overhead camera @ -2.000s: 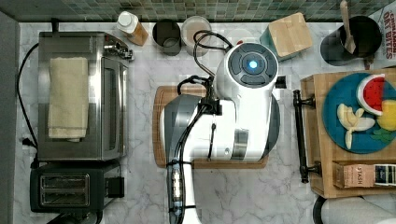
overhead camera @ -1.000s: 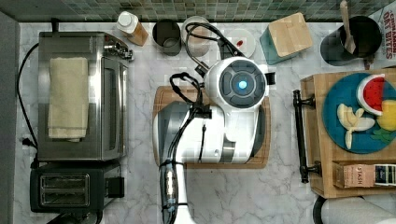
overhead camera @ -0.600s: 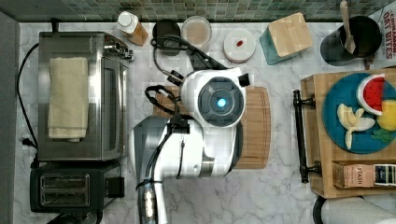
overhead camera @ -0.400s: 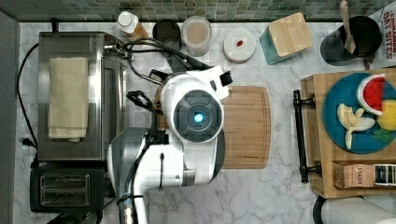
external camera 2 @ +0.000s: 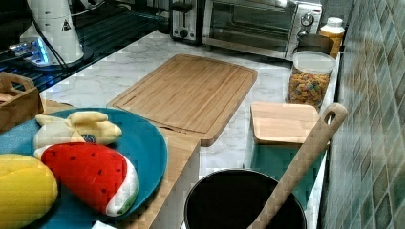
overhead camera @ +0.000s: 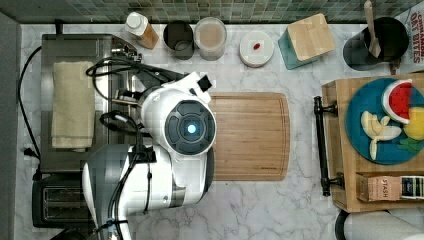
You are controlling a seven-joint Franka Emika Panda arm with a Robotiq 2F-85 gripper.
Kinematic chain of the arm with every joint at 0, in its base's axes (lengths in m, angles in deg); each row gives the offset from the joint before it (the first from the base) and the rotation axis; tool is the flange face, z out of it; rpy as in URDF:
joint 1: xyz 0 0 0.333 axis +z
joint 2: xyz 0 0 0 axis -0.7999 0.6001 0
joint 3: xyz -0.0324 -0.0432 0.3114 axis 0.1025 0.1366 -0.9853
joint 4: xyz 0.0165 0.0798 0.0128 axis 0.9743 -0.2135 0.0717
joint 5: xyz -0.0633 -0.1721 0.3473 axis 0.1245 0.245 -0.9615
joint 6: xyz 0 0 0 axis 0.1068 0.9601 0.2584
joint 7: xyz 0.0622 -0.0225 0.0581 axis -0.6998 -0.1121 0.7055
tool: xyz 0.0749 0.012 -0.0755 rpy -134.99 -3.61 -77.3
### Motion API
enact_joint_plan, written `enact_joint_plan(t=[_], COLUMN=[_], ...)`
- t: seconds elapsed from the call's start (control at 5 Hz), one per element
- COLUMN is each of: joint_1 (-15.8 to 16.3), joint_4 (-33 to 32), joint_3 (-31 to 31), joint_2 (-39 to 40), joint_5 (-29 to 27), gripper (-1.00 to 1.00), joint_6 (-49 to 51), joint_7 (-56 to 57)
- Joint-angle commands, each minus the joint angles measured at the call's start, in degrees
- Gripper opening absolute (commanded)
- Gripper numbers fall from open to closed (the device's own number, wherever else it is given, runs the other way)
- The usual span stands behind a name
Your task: Pick up the towel.
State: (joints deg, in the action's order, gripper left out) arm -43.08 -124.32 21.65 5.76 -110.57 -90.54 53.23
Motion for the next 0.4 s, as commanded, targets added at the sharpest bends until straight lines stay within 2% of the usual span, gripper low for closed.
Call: enact_joint_plan(t=[0.2,0.4], joint_1=[5.0,6.0], joint_4=[4.9,5.5], joint_3=[-2.4,-3.9], joint_2=[2.9,4.5], joint_5=[-12.1,-17.5], gripper=[1.00,1.00], joint_6=[-1.1,-2.8], joint_7=[14.6,18.9])
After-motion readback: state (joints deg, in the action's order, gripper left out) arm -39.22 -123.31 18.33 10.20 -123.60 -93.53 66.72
